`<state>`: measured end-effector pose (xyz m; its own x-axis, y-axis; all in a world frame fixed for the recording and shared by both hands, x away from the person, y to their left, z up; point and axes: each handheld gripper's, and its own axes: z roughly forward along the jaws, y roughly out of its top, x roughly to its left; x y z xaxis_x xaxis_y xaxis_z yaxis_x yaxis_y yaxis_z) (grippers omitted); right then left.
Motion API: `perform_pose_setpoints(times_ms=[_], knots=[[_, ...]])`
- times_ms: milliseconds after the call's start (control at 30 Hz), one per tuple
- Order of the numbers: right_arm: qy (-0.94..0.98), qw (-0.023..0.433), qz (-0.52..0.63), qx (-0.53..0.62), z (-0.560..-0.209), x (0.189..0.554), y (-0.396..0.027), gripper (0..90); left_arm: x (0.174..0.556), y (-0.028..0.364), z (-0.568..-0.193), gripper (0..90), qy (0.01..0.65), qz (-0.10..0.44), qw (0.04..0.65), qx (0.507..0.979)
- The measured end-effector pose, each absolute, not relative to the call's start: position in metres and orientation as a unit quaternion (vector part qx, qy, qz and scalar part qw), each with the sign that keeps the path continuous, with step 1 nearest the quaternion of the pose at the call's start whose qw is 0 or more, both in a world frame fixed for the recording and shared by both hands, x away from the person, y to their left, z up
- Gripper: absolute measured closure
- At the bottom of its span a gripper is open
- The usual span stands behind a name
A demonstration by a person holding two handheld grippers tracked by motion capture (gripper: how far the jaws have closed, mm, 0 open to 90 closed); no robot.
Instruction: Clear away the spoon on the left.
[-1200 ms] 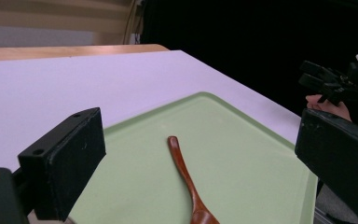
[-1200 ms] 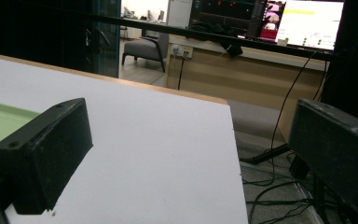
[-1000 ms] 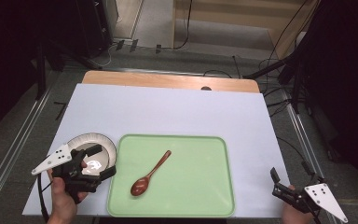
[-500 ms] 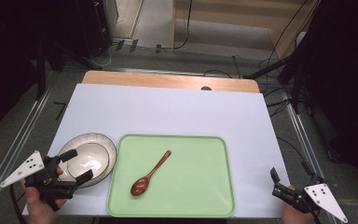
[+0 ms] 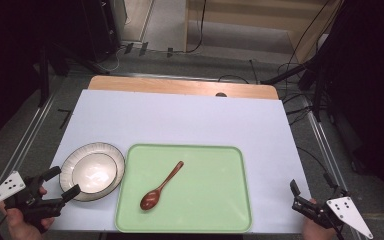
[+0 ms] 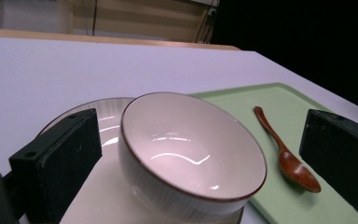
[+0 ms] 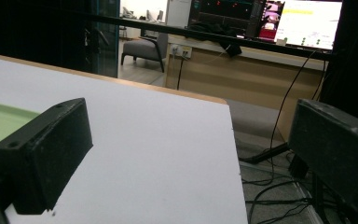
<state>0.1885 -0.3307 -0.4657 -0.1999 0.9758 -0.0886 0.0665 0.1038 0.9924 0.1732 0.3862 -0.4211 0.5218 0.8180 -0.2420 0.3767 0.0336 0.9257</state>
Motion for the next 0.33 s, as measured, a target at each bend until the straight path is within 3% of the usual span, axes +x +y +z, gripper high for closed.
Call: perform_pose_setpoints(times_ms=[333], knots=[[0.588, 0.452, 0.505, 0.441, -0.466, 0.188, -0.331, 0.0, 0.171, 0.399, -0.43, 0.0, 0.47, 0.203, 0.551, 0.659]])
